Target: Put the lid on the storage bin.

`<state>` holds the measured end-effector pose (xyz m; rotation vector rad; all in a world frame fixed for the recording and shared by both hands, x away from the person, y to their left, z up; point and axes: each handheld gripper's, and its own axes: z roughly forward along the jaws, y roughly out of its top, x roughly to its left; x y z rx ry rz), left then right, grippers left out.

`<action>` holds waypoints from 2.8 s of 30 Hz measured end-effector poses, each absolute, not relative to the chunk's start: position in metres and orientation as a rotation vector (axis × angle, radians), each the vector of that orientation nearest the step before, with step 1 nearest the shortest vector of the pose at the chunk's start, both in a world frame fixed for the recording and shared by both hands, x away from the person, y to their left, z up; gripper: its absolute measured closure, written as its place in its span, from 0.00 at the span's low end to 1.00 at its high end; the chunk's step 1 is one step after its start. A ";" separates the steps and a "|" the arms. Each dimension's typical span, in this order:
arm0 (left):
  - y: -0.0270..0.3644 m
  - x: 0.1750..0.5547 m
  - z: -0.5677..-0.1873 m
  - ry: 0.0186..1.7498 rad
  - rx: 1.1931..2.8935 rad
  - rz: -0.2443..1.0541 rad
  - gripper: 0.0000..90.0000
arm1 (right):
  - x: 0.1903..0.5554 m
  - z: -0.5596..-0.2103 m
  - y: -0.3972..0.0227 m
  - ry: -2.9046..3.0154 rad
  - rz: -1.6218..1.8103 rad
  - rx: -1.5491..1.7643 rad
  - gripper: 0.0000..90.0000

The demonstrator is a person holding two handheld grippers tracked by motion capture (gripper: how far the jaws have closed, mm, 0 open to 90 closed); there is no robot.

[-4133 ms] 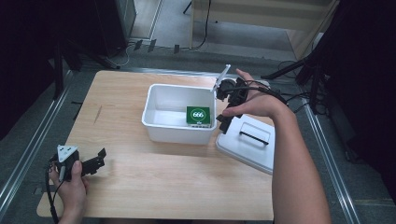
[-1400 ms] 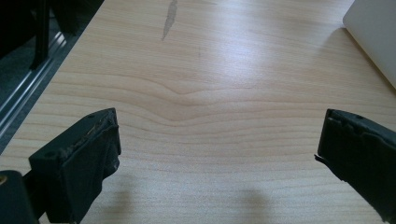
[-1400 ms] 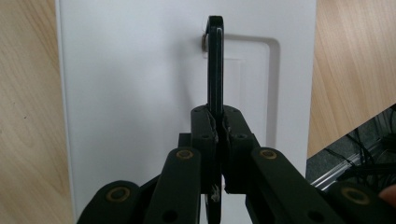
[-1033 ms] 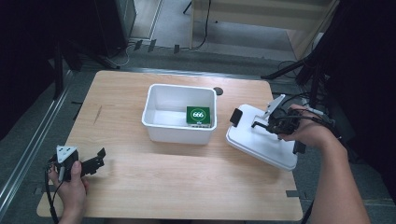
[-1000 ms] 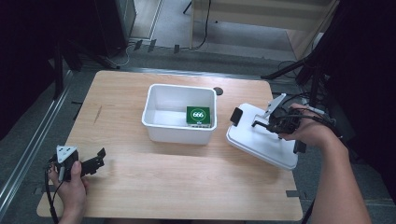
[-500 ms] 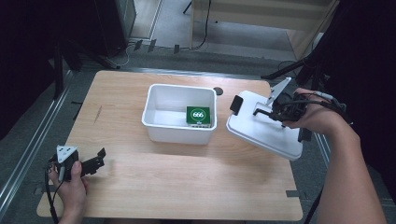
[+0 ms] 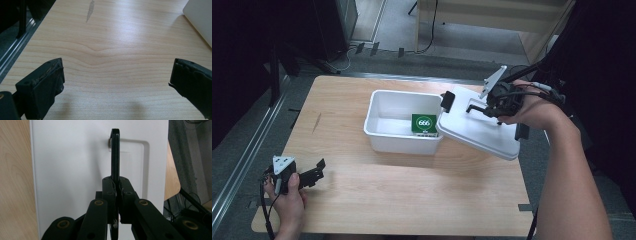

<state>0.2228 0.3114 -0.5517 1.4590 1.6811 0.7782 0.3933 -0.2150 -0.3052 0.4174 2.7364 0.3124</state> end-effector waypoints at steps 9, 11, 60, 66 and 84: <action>0.312 0.223 -0.552 1.678 1.458 0.772 0.00 | 0.403 -0.298 -0.177 2.744 0.344 0.319 0.96; 0.312 0.223 -0.552 1.677 1.459 0.770 0.00 | 0.406 -0.298 -0.167 2.750 0.341 0.301 0.96; 0.311 0.224 -0.552 1.669 1.481 0.765 0.00 | 0.434 -0.327 -0.003 2.841 0.319 -0.010 0.96; 0.310 0.224 -0.552 1.668 1.482 0.765 0.00 | 0.434 -0.331 0.002 2.843 0.302 -0.026 0.96; 0.310 0.224 -0.552 1.667 1.485 0.767 0.00 | 0.428 -0.335 0.000 2.783 0.283 0.106 0.09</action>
